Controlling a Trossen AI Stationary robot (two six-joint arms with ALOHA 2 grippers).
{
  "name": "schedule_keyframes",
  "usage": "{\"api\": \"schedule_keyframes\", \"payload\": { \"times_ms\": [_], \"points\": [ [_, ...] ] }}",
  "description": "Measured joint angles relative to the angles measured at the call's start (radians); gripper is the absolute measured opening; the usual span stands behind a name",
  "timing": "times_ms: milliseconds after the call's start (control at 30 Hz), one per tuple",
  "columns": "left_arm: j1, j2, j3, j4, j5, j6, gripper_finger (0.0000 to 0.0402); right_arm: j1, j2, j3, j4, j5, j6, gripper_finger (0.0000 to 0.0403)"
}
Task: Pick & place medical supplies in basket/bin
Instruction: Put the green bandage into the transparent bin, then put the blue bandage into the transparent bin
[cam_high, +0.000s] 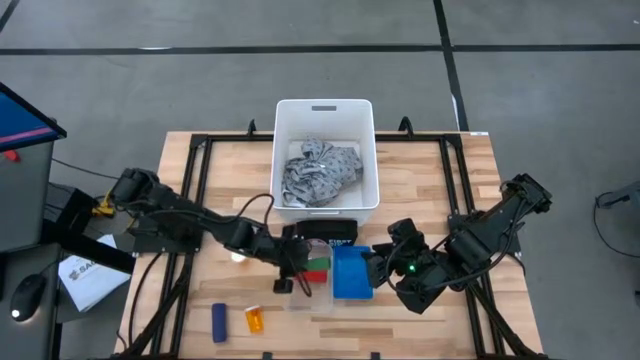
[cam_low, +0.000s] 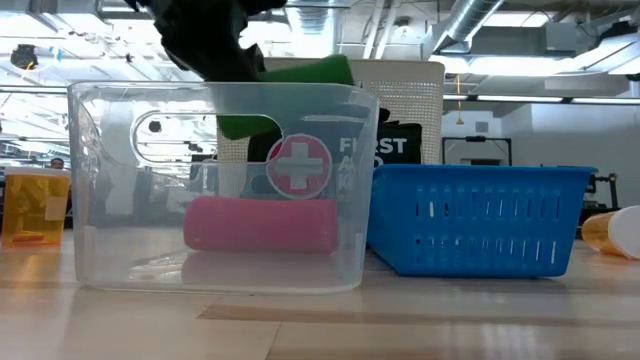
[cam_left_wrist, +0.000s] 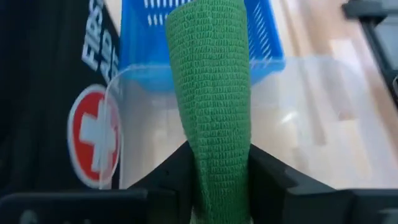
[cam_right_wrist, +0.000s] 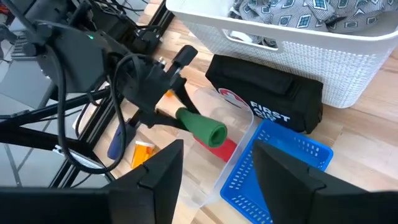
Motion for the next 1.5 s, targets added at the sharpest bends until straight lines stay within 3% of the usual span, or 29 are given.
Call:
{"api": "schedule_keyframes", "payload": {
  "times_ms": [500,733,900,1100,1233,1400,1500],
  "points": [
    [0.021,-0.004,0.000,-0.066,-0.057,0.060,0.0247,0.000,0.000,0.000,0.007,0.002,-0.027,0.0159],
    [0.021,-0.139,-0.001,-0.094,-0.070,0.061,0.0257,-0.002,0.000,0.000,0.021,0.017,-0.050,0.0150],
    [0.003,-0.249,0.000,-0.213,0.045,0.009,0.0248,-0.007,0.000,0.000,0.028,0.040,-0.071,0.0150],
    [-0.085,-0.287,-0.001,-0.563,0.254,-0.346,0.0249,-0.009,0.000,0.000,0.048,0.058,-0.094,0.0150],
    [-0.194,-0.288,-0.002,-0.702,0.387,-0.752,0.0257,-0.014,0.000,0.000,0.075,0.066,-0.103,0.0150],
    [-0.334,-0.293,-0.001,-0.687,0.392,-1.191,0.0261,-0.012,0.000,0.000,0.094,0.103,-0.104,0.0150],
    [-0.409,-0.287,-0.001,-0.695,0.325,-1.430,0.0261,-0.012,0.000,0.000,0.102,0.115,-0.104,0.0150]
  ]
}}
